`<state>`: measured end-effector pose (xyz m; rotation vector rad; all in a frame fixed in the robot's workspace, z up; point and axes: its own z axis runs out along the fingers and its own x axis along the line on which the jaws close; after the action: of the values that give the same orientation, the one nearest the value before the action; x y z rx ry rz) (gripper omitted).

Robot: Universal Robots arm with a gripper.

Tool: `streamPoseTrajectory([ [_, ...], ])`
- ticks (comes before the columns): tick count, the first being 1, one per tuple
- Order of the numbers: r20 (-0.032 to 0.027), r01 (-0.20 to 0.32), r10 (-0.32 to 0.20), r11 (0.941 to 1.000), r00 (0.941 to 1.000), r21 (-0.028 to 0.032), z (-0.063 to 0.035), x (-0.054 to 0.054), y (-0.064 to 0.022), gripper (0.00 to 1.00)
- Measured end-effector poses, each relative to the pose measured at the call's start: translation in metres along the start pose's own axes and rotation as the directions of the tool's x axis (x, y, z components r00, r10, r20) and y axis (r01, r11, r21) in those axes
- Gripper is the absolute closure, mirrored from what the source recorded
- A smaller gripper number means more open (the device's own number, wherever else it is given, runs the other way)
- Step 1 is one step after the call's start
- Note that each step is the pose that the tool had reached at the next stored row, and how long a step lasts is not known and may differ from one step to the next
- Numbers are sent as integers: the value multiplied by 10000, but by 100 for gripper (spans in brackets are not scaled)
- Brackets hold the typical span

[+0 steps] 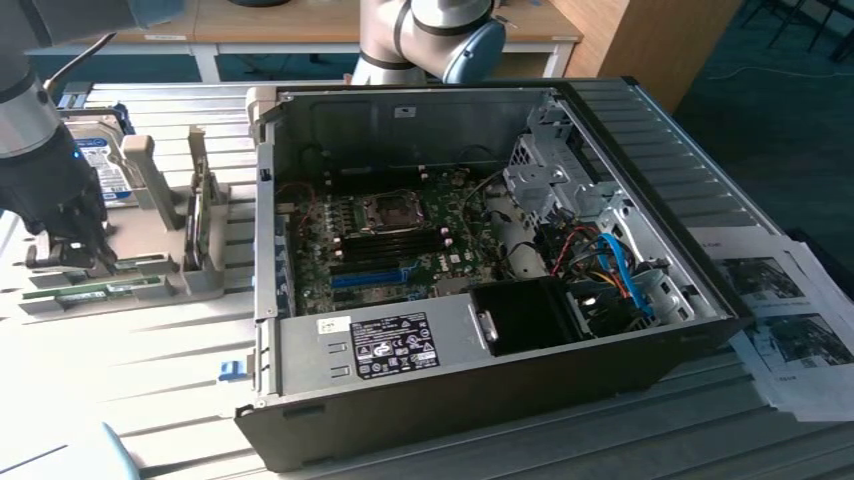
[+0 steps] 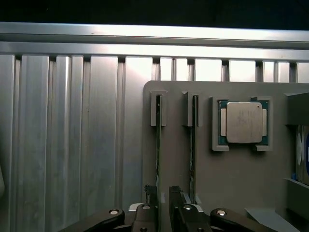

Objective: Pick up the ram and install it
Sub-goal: 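Pick up the ram and move it above insertion slot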

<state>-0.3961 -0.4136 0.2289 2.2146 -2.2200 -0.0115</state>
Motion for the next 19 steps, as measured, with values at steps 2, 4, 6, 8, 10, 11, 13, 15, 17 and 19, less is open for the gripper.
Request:
streamPoseTrajectory([
  [2, 0, 1, -1, 10000, 10000, 3, 30, 2, -1, 76],
  [4, 1, 0, 0, 10000, 10000, 8, 60, 4, -1, 76],
  [6, 0, 1, -1, 10000, 10000, 9, 82, 5, -1, 76],
  [8, 0, 0, 0, 10000, 10000, 9, 96, 5, -1, 76],
  [10, -1, 1, -1, 10000, 10000, 9, 107, 6, -1, 76],
  [11, 0, 1, -1, 10000, 10000, 10, 115, 6, -2, 76],
  [13, 0, 1, -1, 10000, 10000, 12, 131, 7, -2, 76],
  [15, -1, 1, -1, 10000, 10000, 10, 143, 8, -1, 76],
  [17, 0, 0, 0, 10000, 10000, 13, 156, 9, -2, 76],
  [19, 0, 1, -1, 10000, 10000, 14, 166, 9, -2, 76],
])
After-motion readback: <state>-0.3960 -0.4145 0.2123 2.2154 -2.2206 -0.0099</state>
